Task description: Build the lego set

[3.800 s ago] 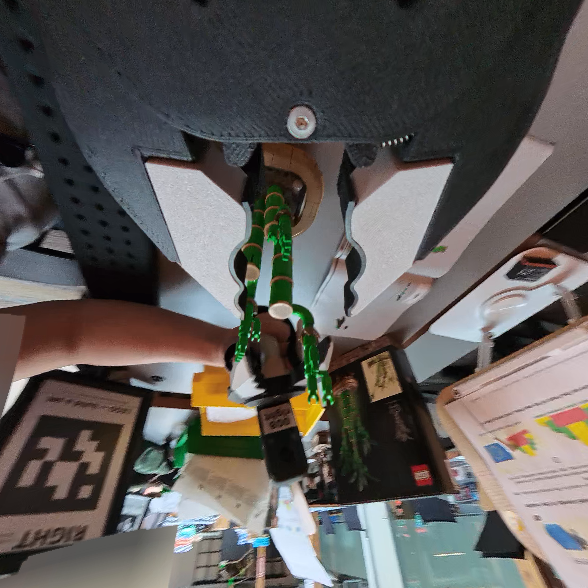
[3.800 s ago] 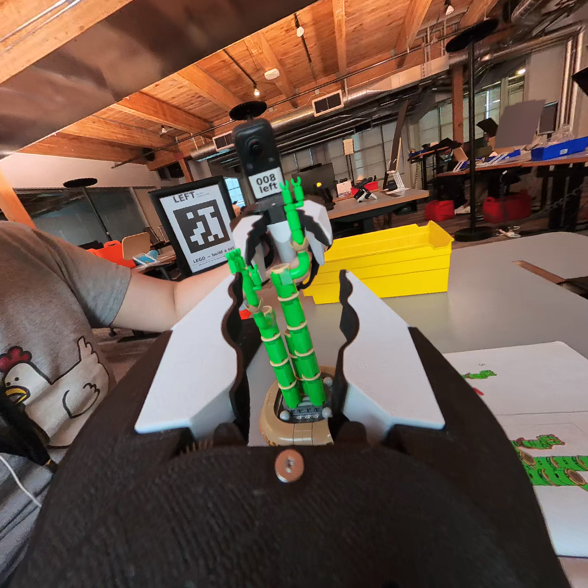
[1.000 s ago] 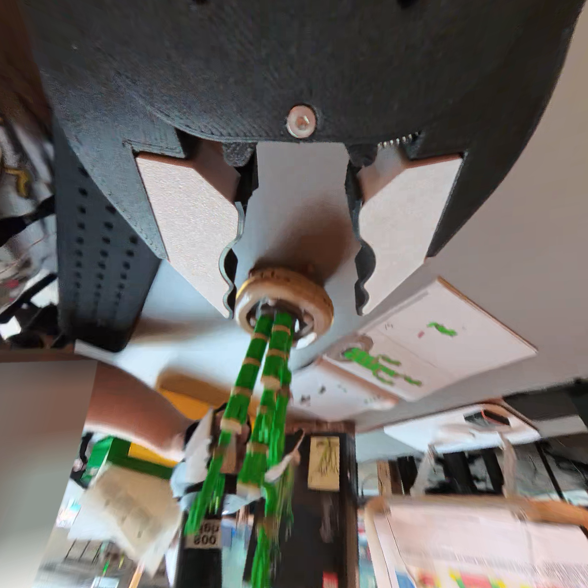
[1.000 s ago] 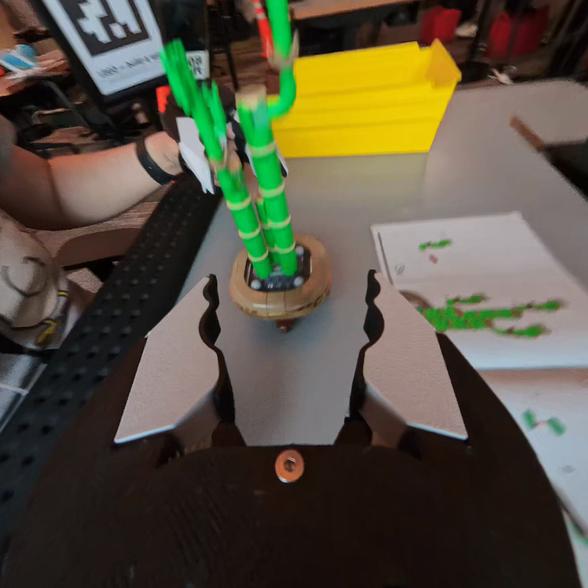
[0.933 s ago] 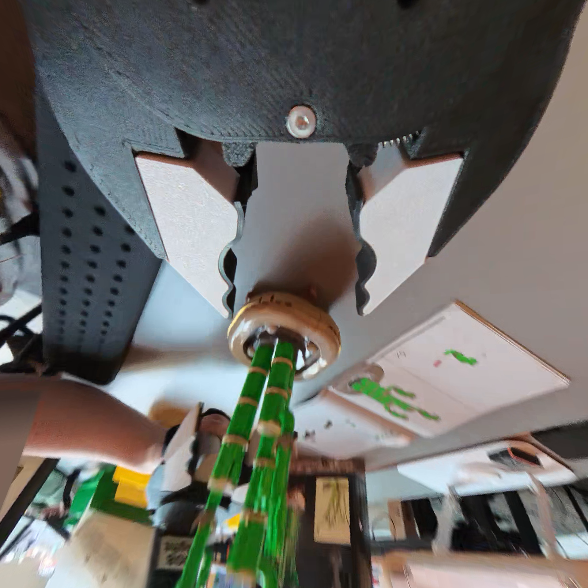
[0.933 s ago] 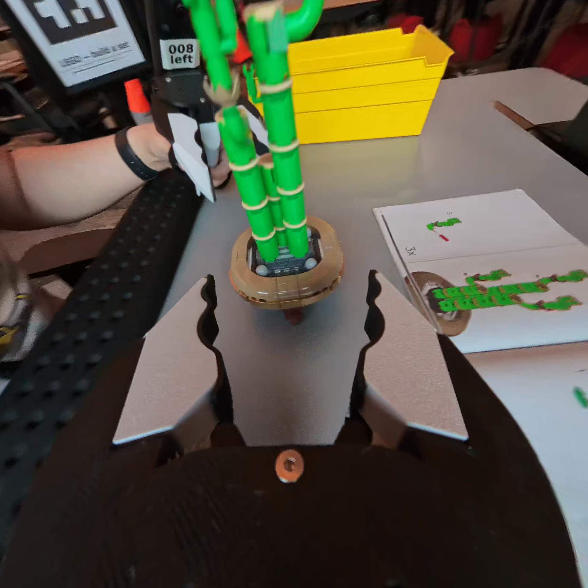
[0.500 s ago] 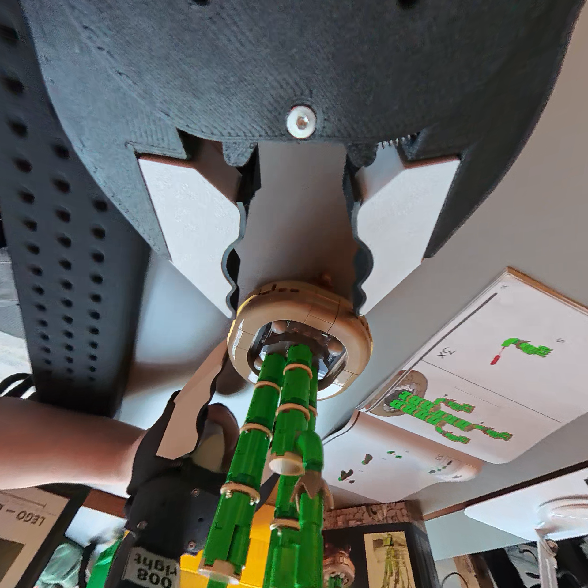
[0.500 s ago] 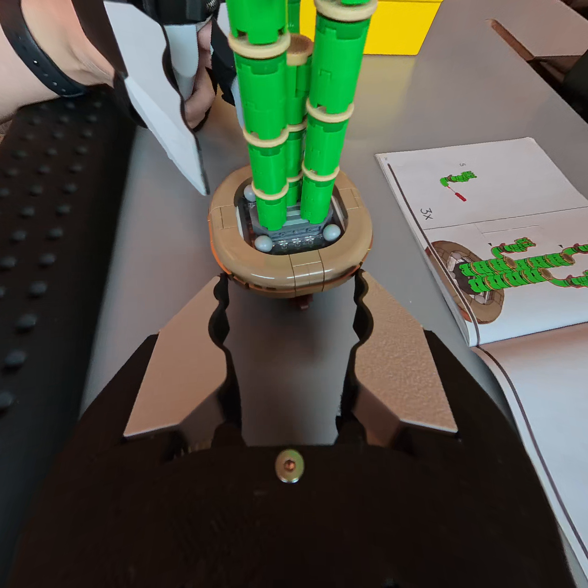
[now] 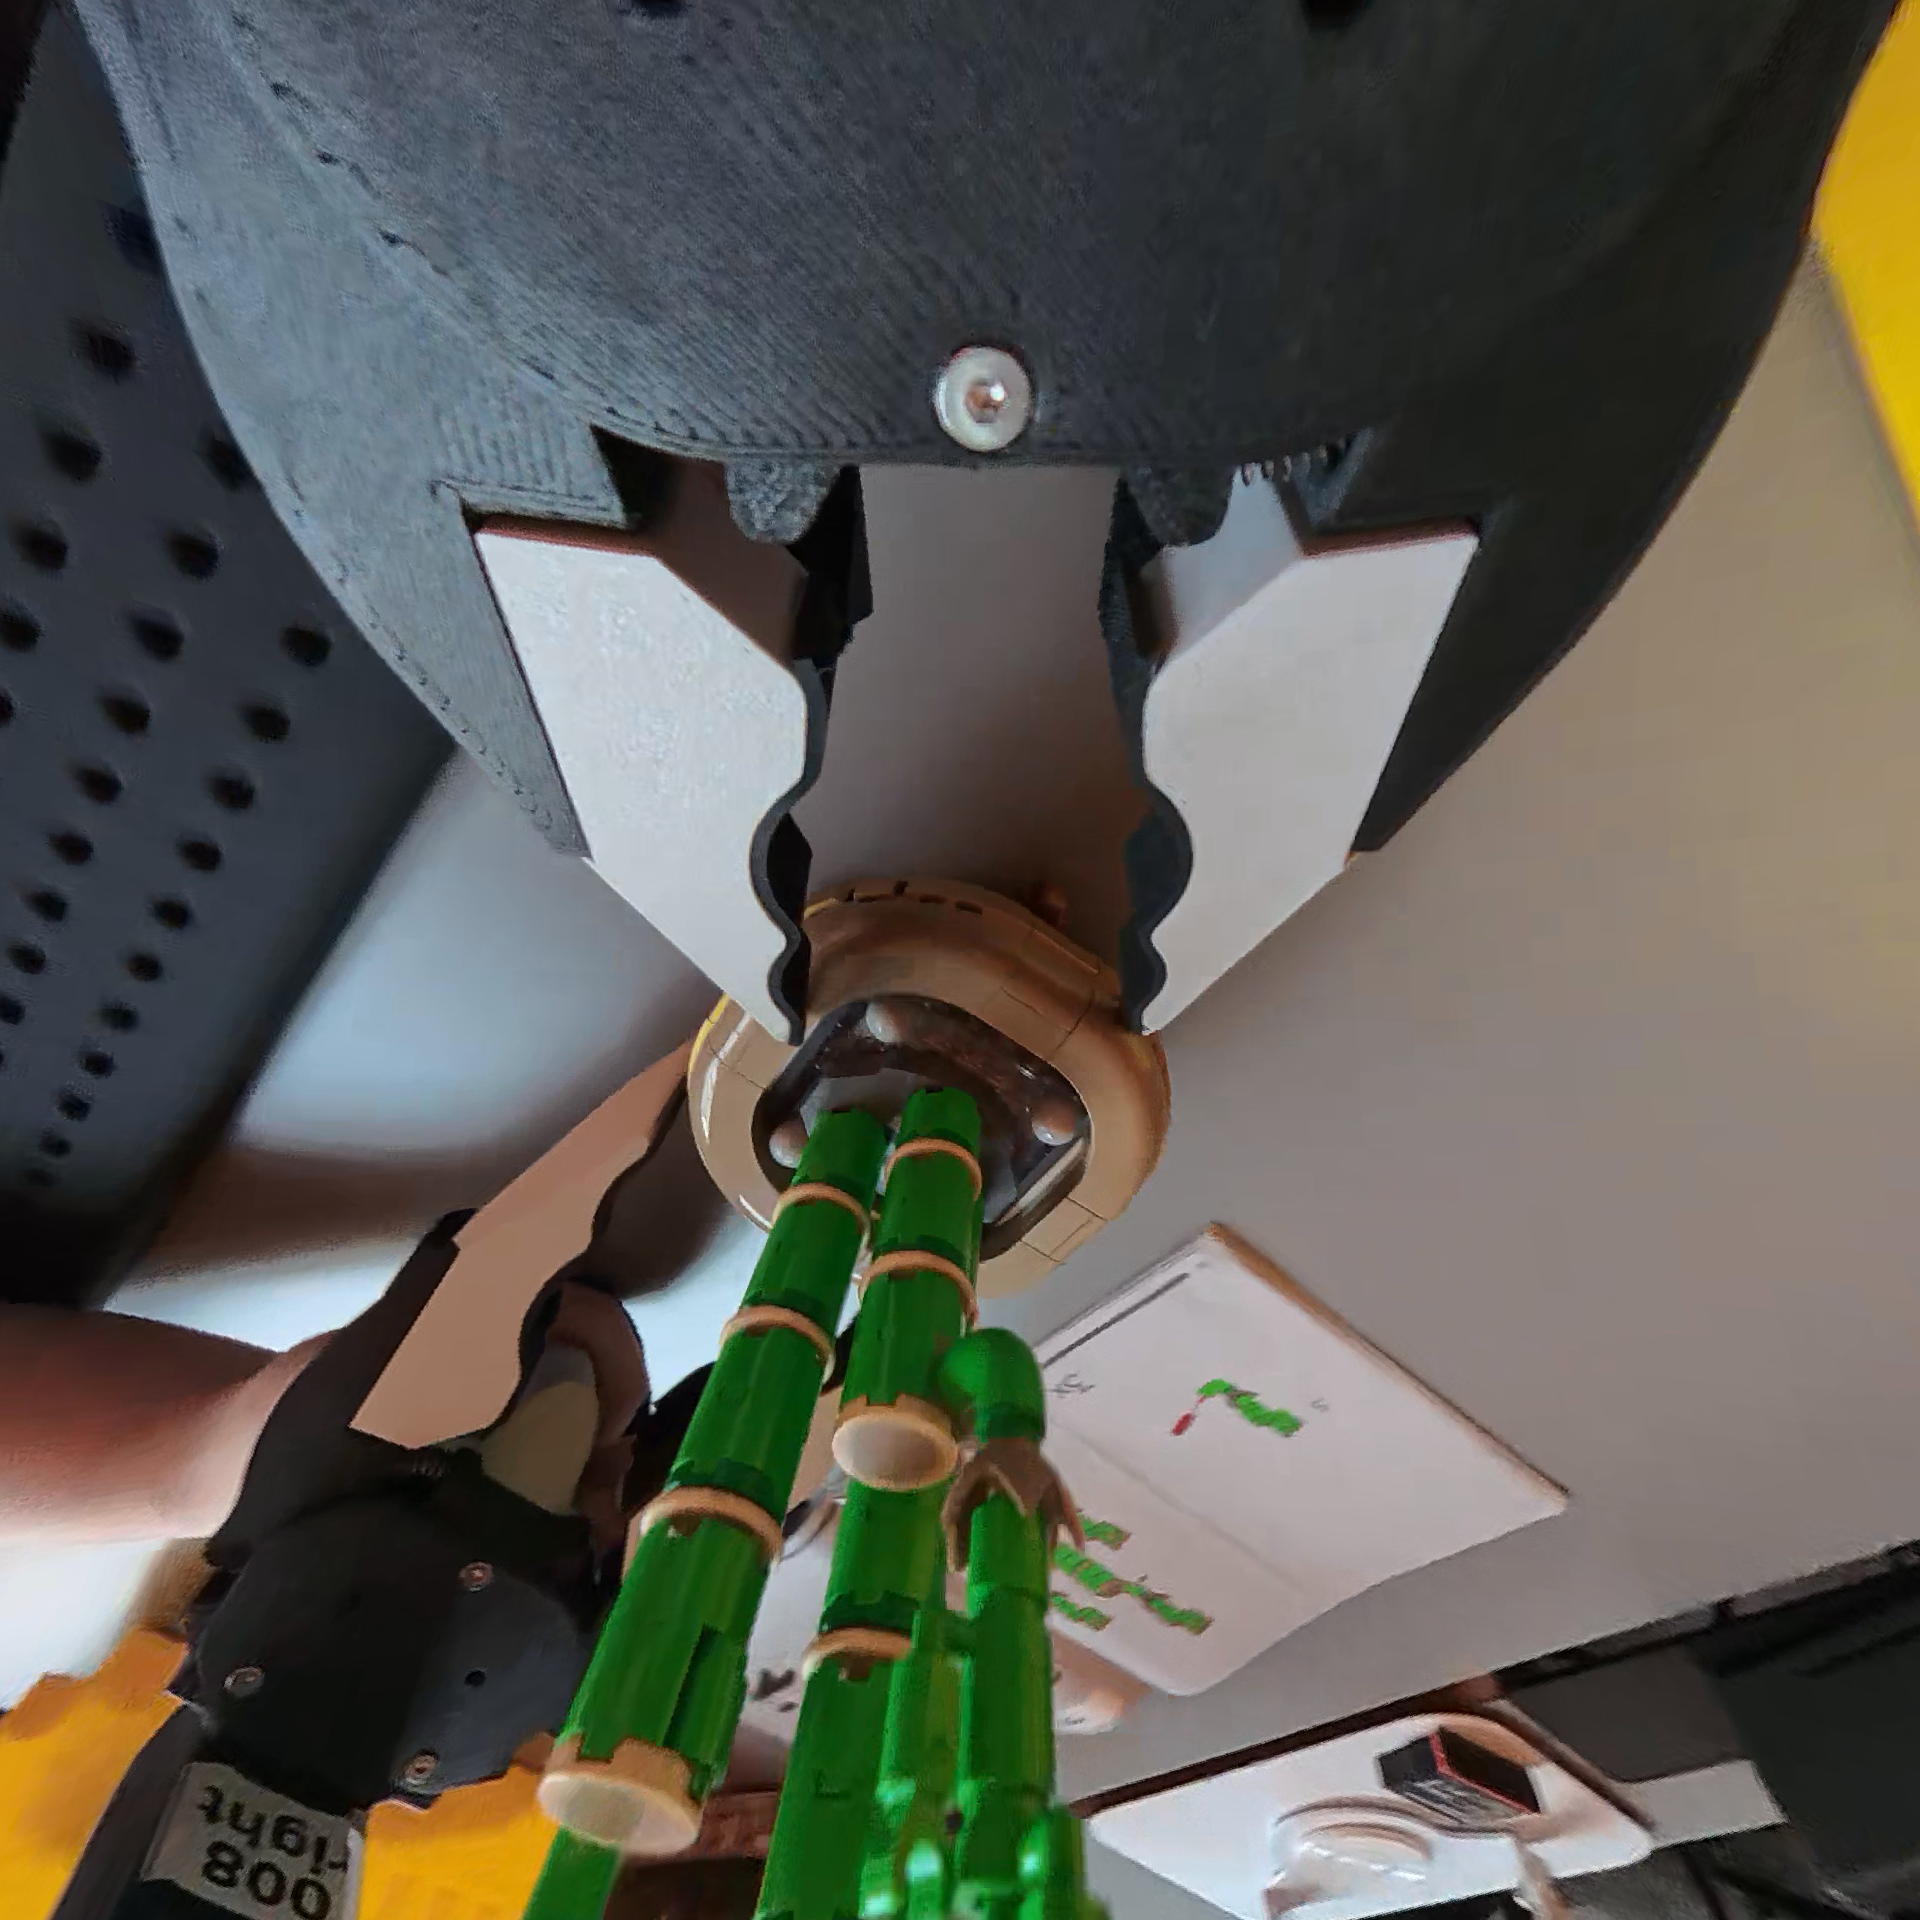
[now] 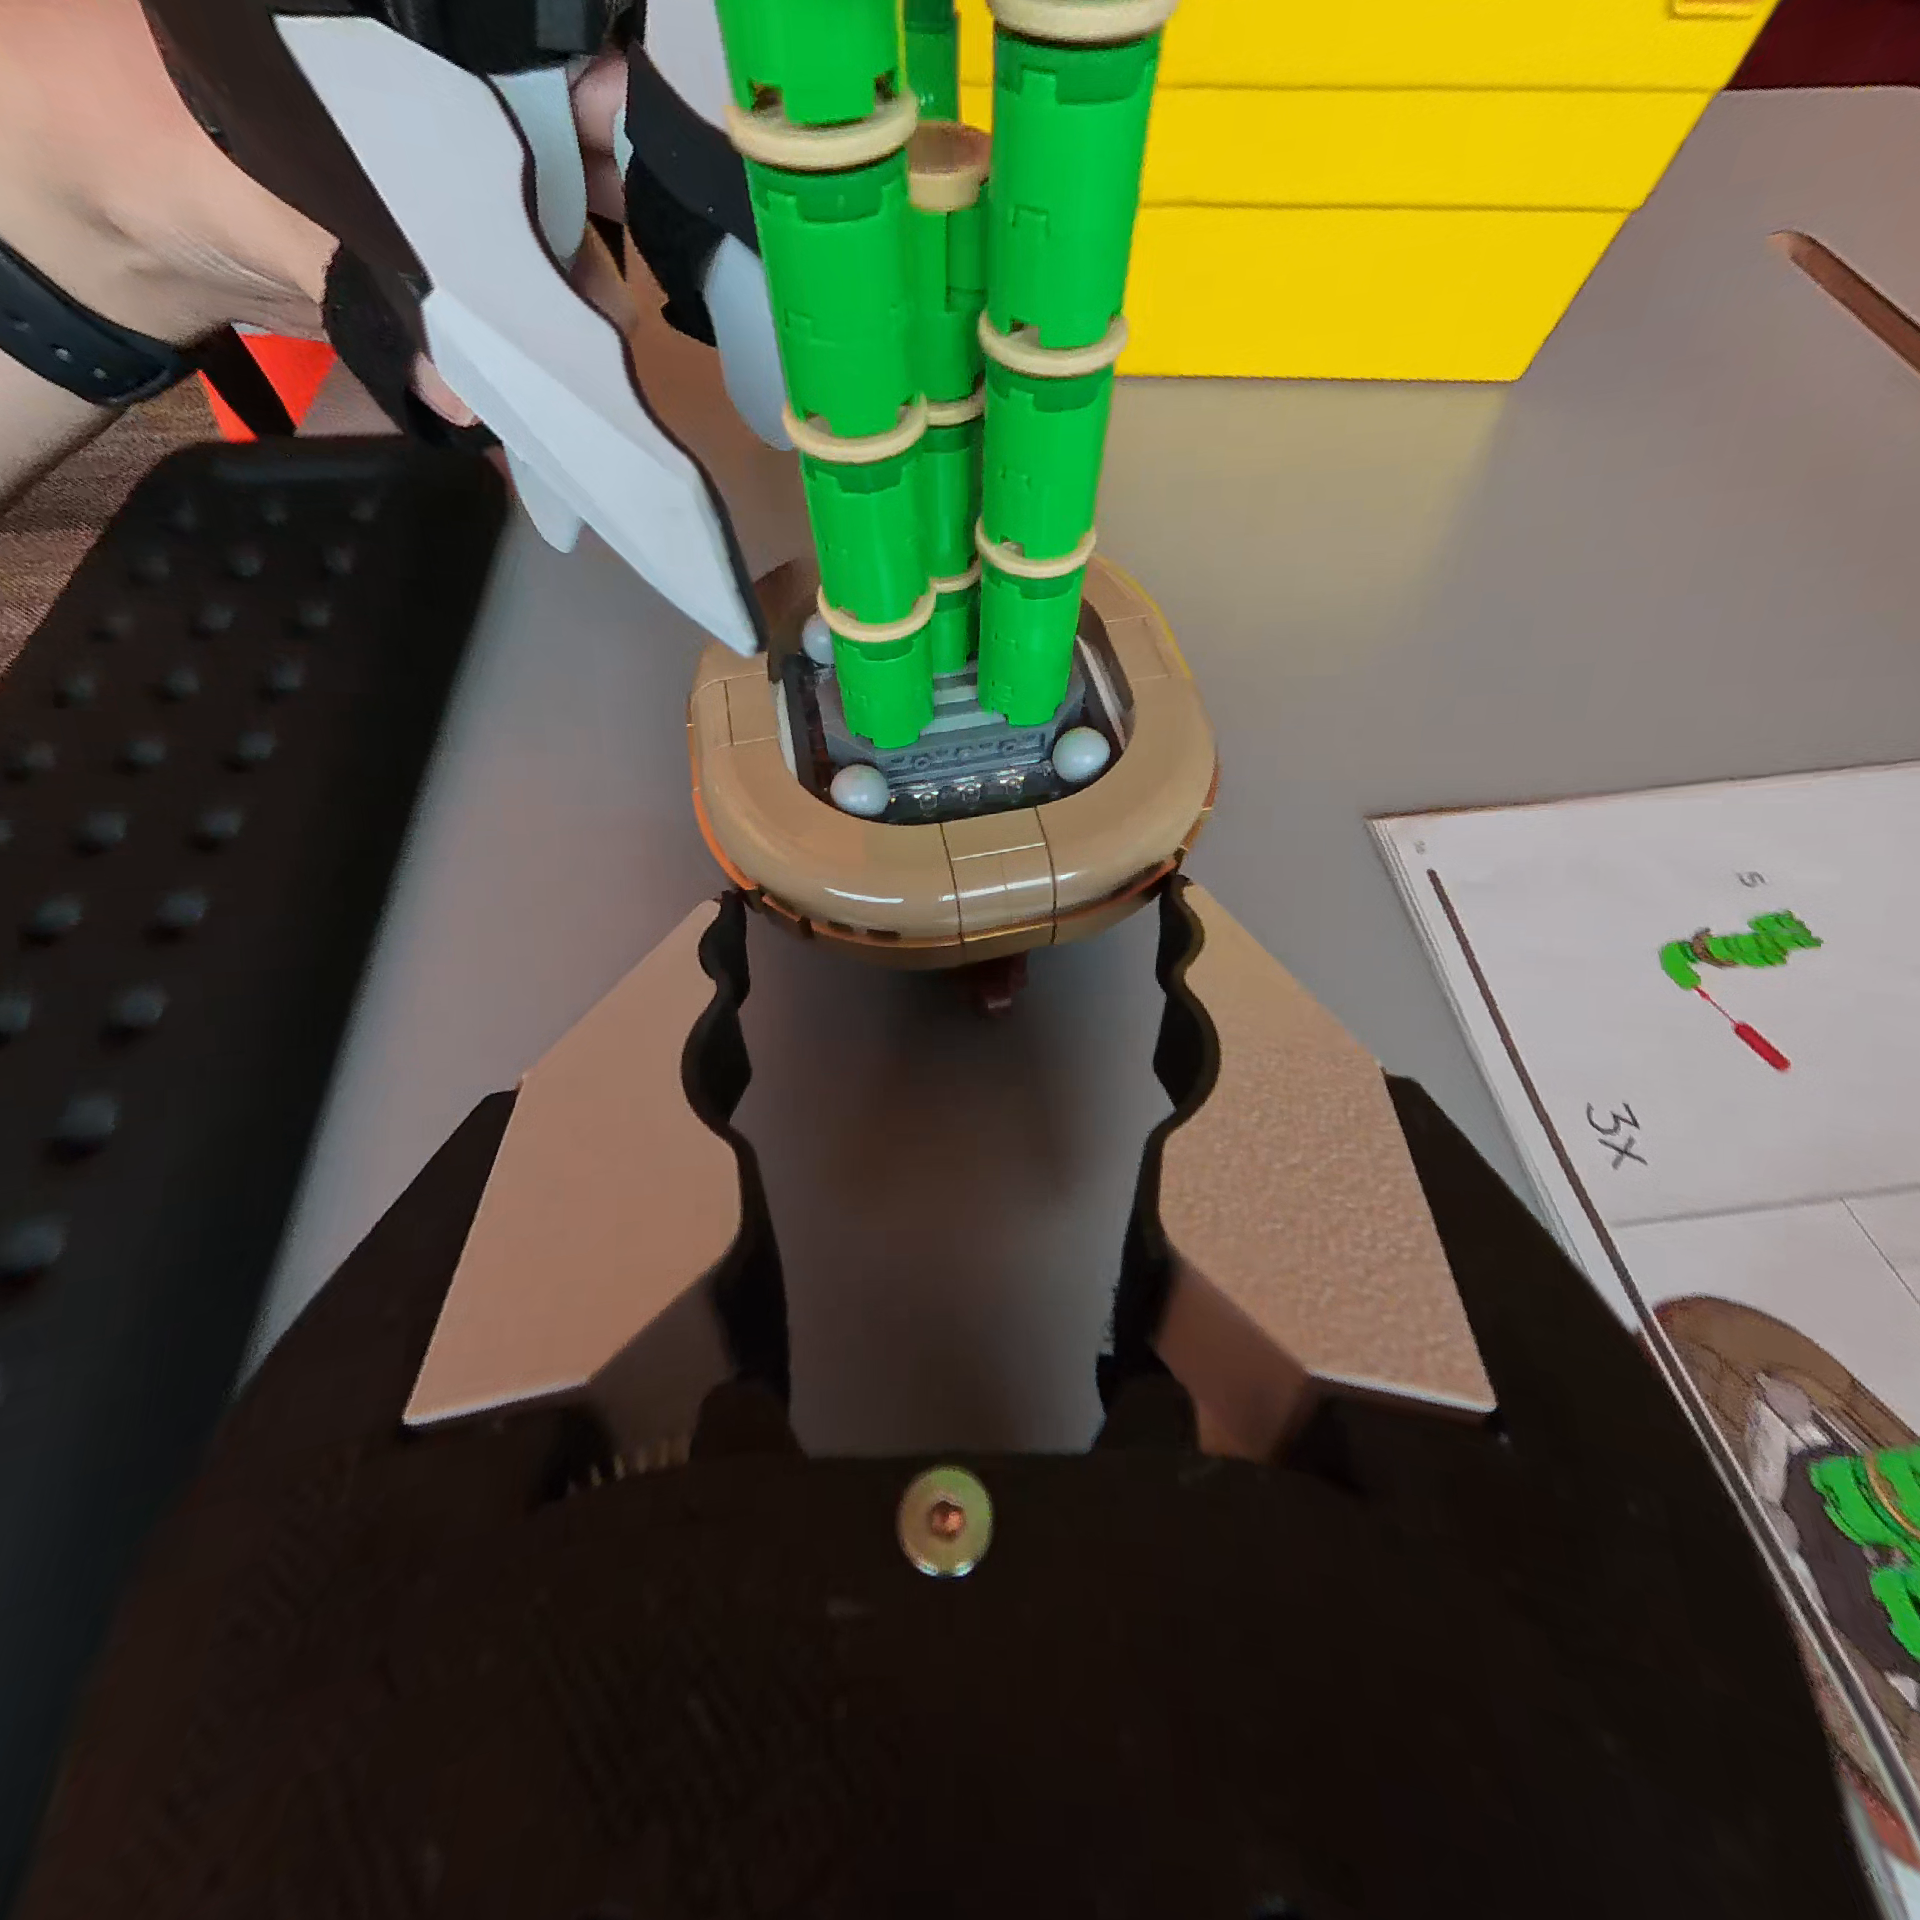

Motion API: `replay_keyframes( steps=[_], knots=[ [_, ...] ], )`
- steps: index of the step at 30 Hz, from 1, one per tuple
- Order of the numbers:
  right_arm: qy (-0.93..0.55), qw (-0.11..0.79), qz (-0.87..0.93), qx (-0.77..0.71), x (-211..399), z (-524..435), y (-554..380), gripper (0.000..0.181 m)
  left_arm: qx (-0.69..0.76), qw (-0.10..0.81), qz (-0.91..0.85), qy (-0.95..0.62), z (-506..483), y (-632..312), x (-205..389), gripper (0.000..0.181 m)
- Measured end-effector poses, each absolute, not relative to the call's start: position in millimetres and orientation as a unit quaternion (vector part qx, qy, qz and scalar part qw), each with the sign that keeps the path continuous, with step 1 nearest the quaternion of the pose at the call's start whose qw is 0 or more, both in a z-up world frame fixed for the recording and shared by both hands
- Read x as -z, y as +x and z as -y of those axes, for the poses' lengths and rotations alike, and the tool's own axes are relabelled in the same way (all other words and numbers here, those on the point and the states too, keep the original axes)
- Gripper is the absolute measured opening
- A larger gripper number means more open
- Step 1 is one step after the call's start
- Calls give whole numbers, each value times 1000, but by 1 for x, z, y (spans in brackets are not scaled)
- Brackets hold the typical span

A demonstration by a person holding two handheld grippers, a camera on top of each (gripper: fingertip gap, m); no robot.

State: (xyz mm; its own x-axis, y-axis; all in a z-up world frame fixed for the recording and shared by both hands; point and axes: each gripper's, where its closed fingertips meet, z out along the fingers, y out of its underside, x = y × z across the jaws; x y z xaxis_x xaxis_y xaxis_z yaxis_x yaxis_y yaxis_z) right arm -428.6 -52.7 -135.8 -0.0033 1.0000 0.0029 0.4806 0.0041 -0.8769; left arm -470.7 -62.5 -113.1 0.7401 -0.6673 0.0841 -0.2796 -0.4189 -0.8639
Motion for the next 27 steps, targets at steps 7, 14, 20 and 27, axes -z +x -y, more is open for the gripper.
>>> replay_keyframes(
  steps=[7, 14, 20, 27],
  knots=[
    [-637, 398, 547, -370, 116, 20, -364, 79, 193, 508, -200, -816, 66, -500, 96, 64],
    [-711, 471, 436, -286, 116, -75, -227, 63, 123, 645, -125, -743, 114, -505, 42, 42],
    [-718, 466, 431, -284, 123, -94, -201, 51, 216, 686, -202, -664, 133, -412, -8, 23],
    [-702, 472, 454, -281, 122, -89, -201, 45, 208, 631, -302, -684, 84, -327, 16, 11]
  ],
)
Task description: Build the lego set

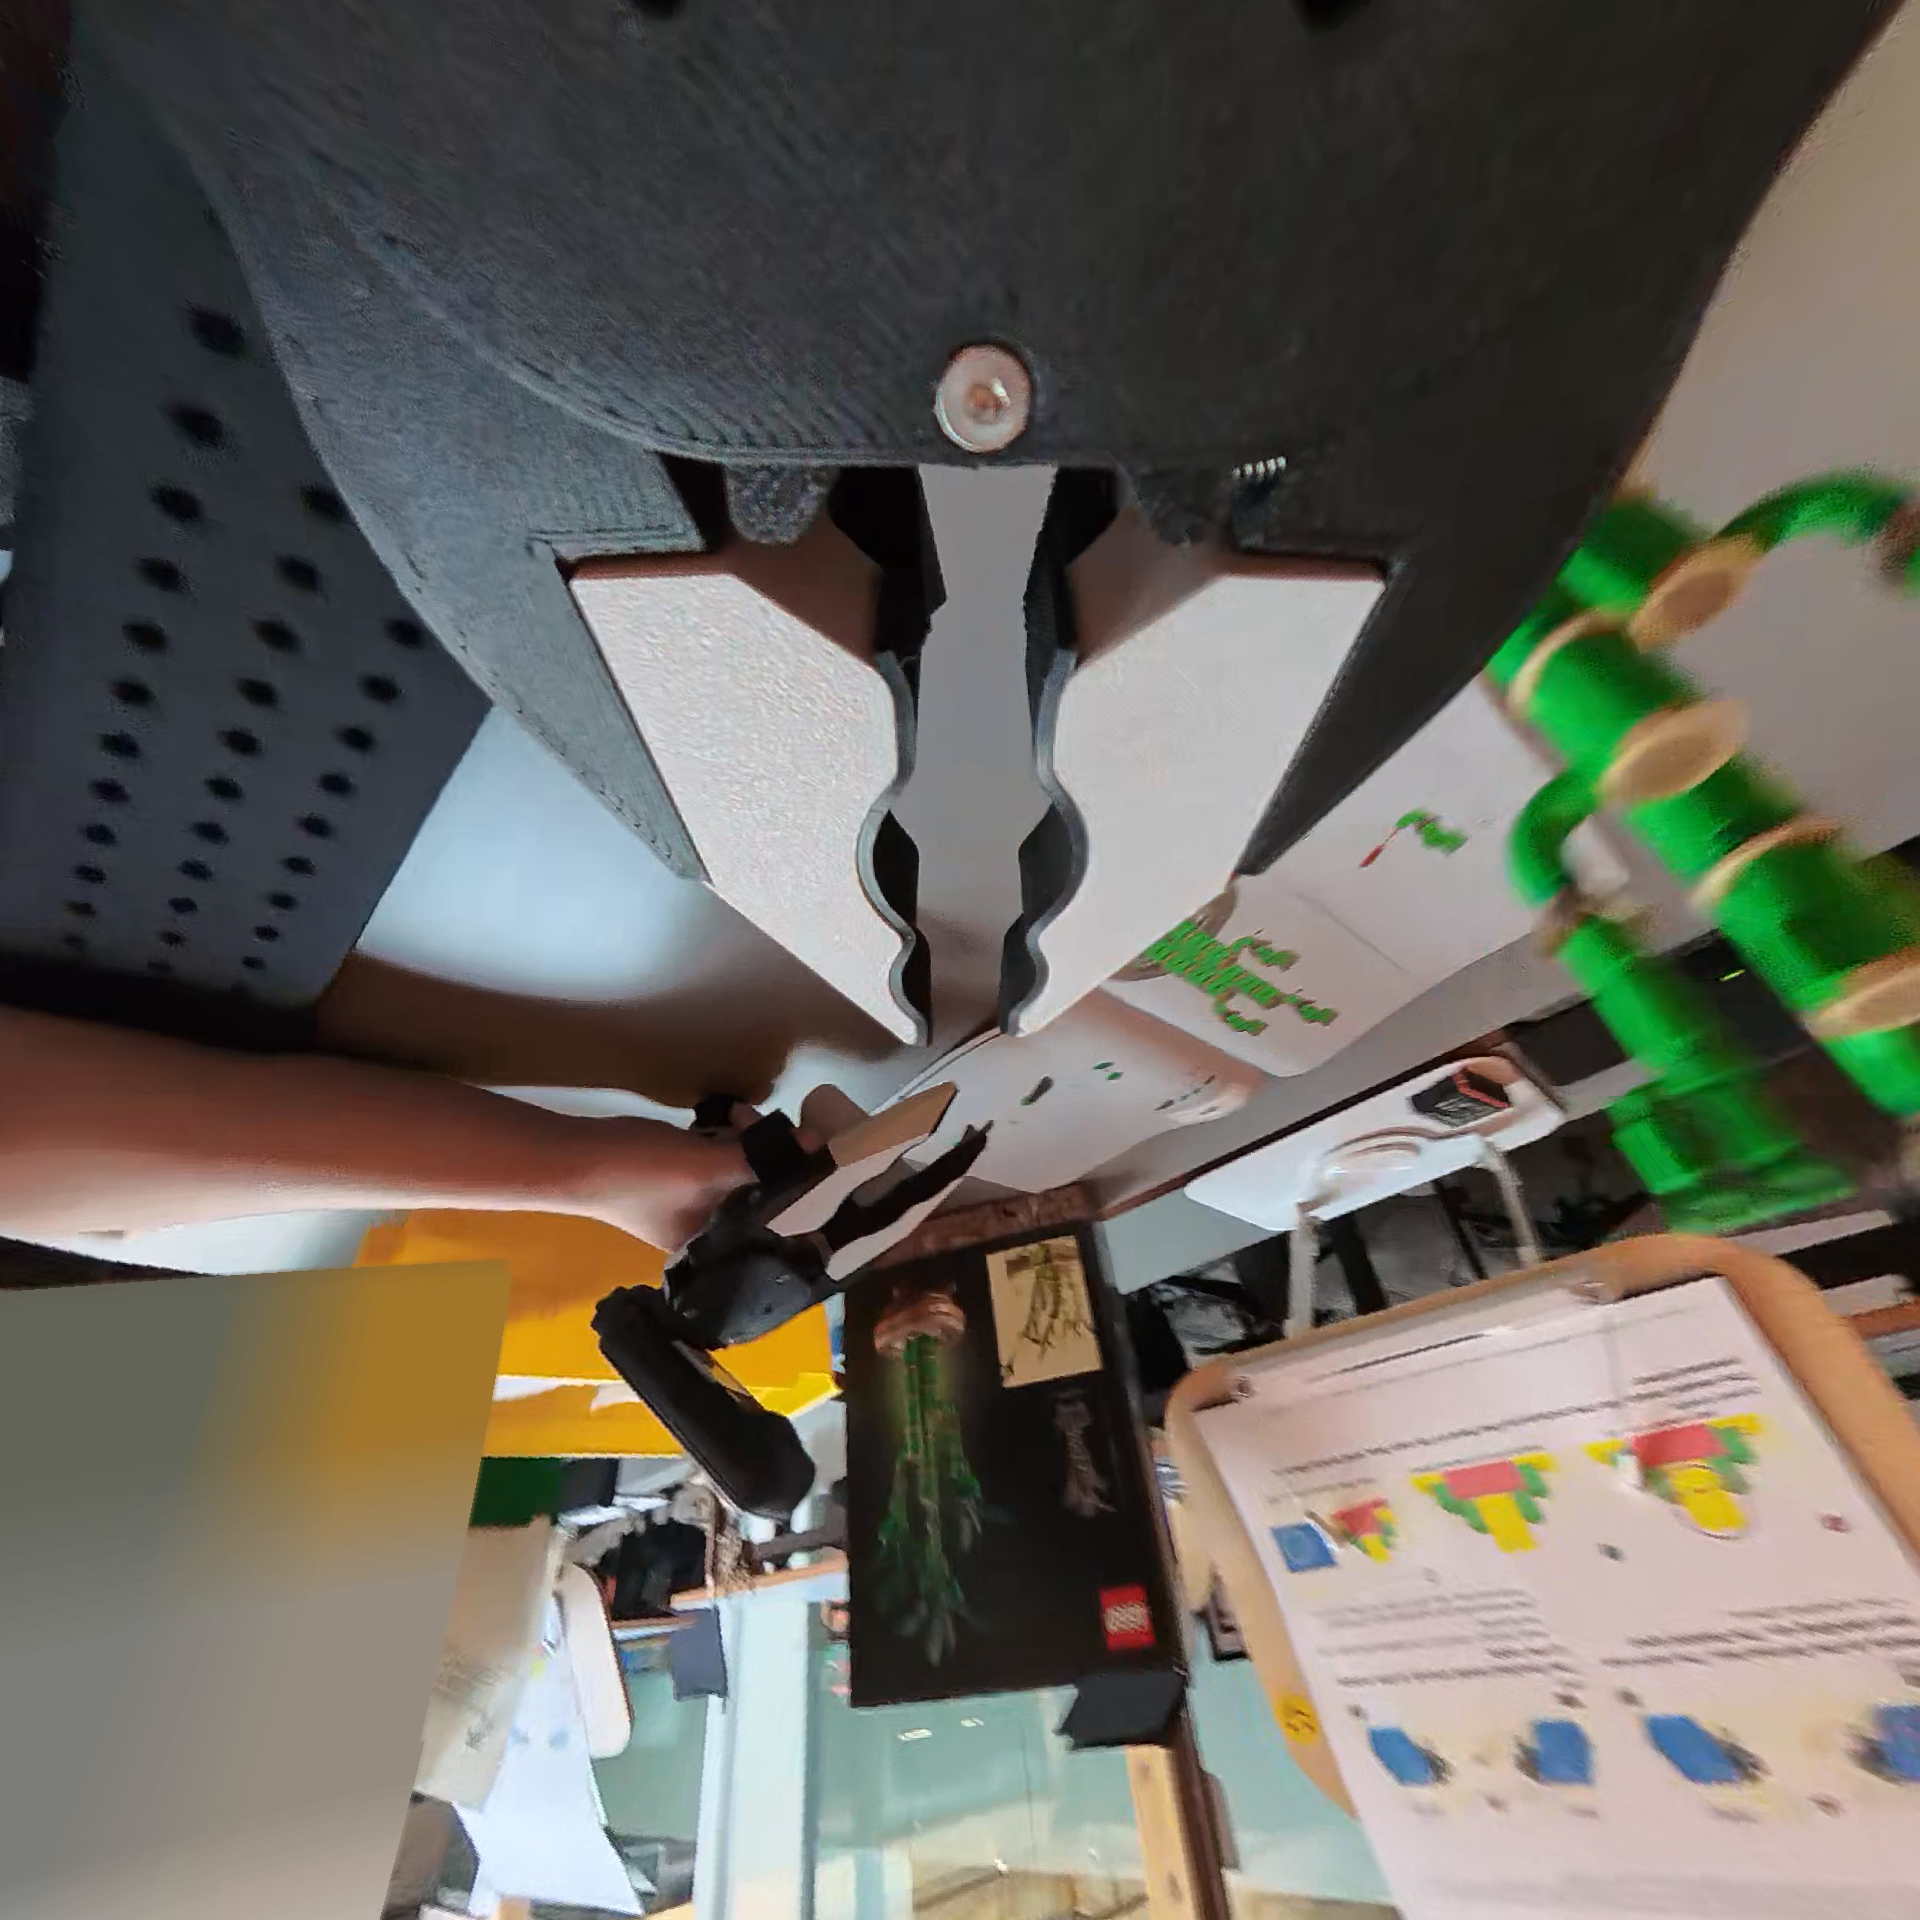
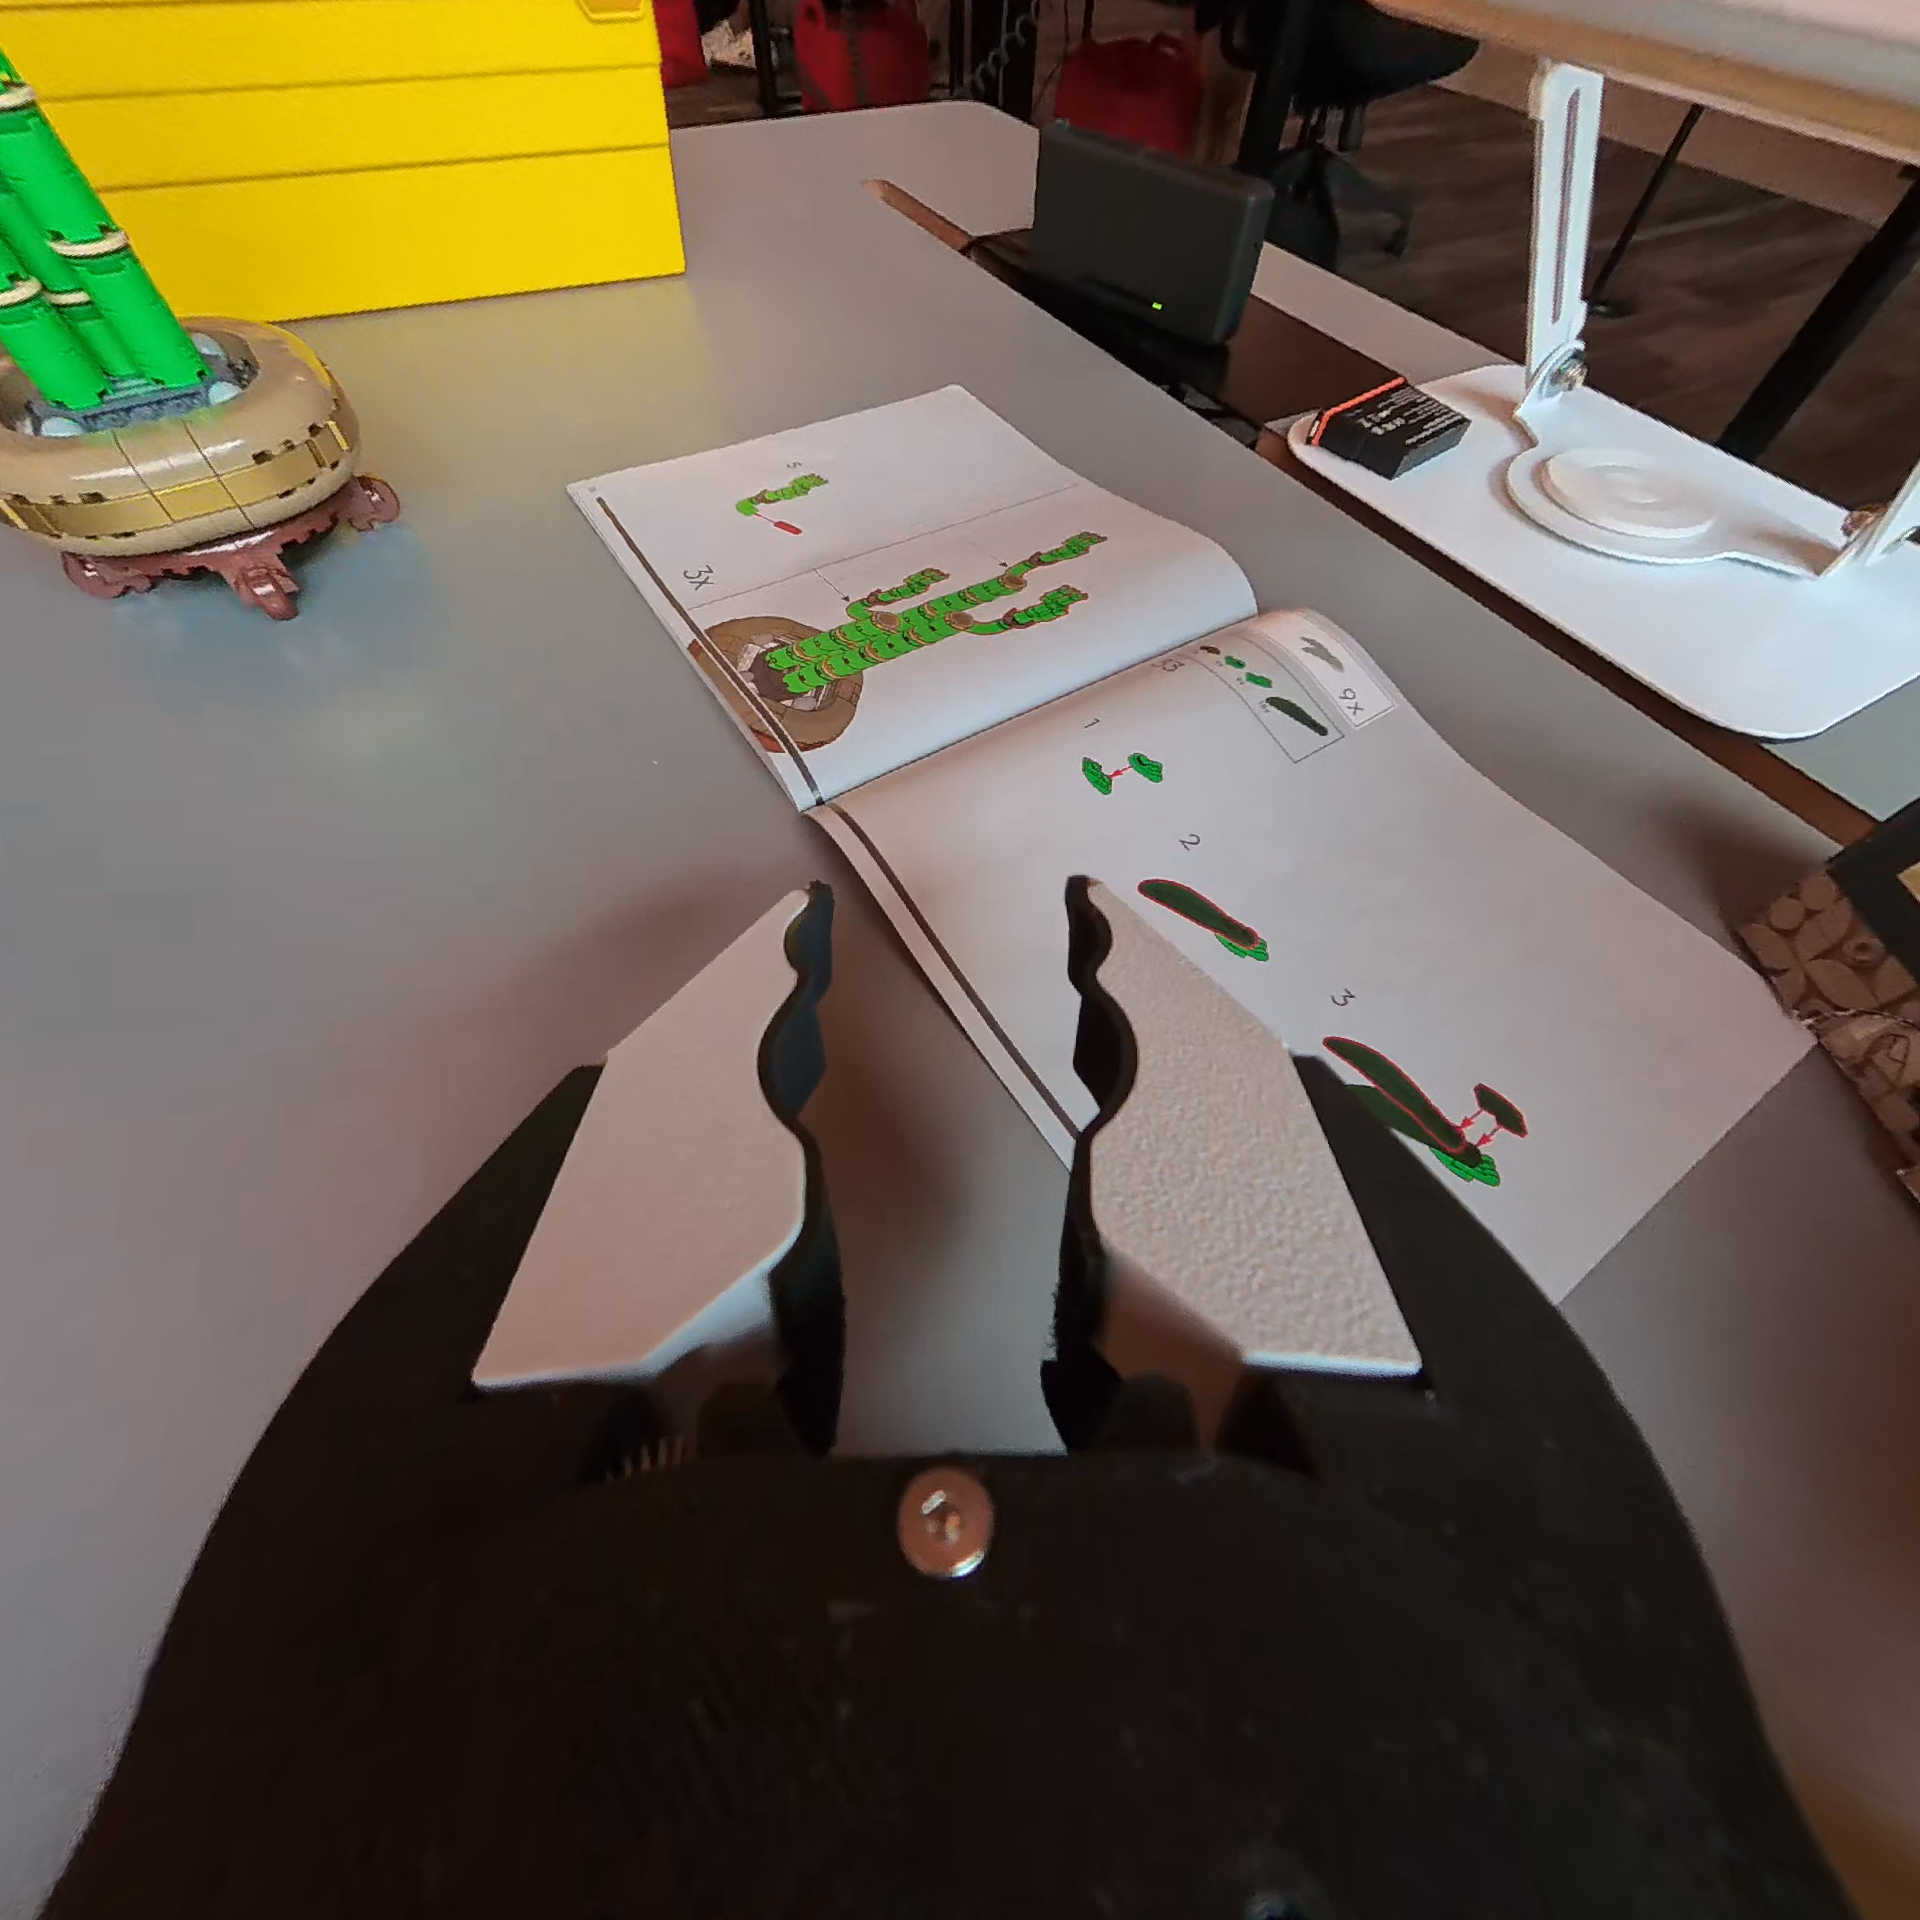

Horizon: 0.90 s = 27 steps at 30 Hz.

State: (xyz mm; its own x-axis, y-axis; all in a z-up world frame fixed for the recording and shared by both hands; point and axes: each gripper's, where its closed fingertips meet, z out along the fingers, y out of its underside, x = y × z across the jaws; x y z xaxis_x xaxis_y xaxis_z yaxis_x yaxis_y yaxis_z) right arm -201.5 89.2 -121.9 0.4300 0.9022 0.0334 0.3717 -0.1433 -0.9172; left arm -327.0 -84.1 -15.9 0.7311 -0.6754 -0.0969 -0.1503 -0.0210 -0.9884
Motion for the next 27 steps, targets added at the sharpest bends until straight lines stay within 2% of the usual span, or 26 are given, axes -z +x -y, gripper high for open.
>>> replay_keyframes(
  steps=[4, 8, 13, 17, 22, 27],
  knots=[
    [-688, 501, 455, -263, 116, -89, -200, 43, 226, 615, -327, -680, 45, -286, 16, 9],
    [-671, 522, 456, -264, 110, -86, -199, 42, 181, 647, -321, -667, -7, -273, -32, 10],
    [-672, 532, 435, -275, 105, -90, -195, 35, 156, 631, -339, -680, -45, -249, -84, 31],
    [-674, 536, 418, -290, 101, -93, -192, 31, 172, 628, -337, -680, -64, -234, -106, 35],
    [-663, 546, 416, -299, 96, -92, -192, 30, 115, 629, -297, -709, -96, -259, -89, 36],
    [-671, 539, 416, -293, 100, -96, -194, 30, 161, 607, -279, -726, -103, -261, -77, 37]
  ],
)
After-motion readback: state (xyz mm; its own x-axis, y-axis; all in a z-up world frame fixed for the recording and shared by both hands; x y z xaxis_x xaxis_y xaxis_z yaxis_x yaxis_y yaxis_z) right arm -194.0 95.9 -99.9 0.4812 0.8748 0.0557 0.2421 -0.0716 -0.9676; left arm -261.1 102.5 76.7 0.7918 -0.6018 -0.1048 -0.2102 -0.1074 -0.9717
